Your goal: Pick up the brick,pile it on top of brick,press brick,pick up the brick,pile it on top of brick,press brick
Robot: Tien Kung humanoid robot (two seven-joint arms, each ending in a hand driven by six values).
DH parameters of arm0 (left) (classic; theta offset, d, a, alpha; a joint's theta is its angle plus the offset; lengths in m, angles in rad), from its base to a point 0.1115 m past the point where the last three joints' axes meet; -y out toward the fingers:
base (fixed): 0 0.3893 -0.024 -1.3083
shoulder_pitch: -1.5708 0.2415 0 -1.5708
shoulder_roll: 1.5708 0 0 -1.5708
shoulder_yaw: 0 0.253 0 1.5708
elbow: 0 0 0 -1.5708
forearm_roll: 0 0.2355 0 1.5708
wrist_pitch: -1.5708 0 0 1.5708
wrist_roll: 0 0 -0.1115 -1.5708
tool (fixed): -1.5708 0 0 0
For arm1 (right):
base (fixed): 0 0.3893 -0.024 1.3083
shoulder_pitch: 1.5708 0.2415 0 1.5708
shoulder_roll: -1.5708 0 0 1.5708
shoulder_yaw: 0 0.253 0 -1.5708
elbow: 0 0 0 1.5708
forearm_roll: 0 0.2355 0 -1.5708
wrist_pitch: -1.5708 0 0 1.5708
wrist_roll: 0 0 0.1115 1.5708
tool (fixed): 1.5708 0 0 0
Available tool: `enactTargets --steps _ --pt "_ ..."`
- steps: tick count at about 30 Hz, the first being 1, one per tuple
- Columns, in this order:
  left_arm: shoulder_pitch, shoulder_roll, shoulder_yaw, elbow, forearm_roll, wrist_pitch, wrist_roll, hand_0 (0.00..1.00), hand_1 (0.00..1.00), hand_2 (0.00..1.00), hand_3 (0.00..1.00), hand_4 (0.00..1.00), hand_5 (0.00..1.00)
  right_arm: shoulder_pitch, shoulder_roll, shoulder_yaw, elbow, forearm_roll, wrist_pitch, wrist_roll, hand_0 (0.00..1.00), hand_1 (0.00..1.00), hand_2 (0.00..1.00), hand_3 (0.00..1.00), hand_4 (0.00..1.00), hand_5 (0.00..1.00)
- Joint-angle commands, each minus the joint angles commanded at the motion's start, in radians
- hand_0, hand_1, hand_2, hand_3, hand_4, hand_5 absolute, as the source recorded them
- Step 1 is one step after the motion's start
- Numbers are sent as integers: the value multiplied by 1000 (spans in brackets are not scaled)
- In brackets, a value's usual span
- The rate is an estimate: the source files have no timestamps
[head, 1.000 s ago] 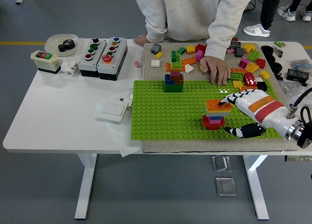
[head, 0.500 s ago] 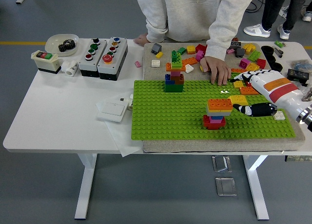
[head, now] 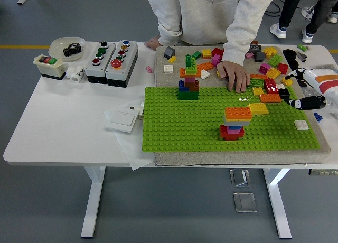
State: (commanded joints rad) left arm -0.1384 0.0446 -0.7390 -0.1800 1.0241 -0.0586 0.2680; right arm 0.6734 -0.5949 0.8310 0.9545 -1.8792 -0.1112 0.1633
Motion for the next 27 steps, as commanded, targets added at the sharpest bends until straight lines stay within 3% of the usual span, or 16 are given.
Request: enactTargets --steps 5,9,18,27 --pt "2 0 12 0 -11 0 -2 785 736 639 558 581 601 45 36 -57 -153 47 -13 65 742 719 768 735 782 358" --pt "3 0 25 0 -22 0 -3 784 738 637 557 581 601 63 63 -87 -217 78 -22 103 722 700 756 729 791 336" --pt "5 1 30 0 -26 0 -4 783 735 636 558 581 602 78 101 -130 -244 141 -40 141 692 658 733 731 809 302" --pt "3 2 50 0 -38 -2 -4 782 736 636 558 581 601 97 168 -193 -302 156 -76 186 692 655 733 743 823 272"
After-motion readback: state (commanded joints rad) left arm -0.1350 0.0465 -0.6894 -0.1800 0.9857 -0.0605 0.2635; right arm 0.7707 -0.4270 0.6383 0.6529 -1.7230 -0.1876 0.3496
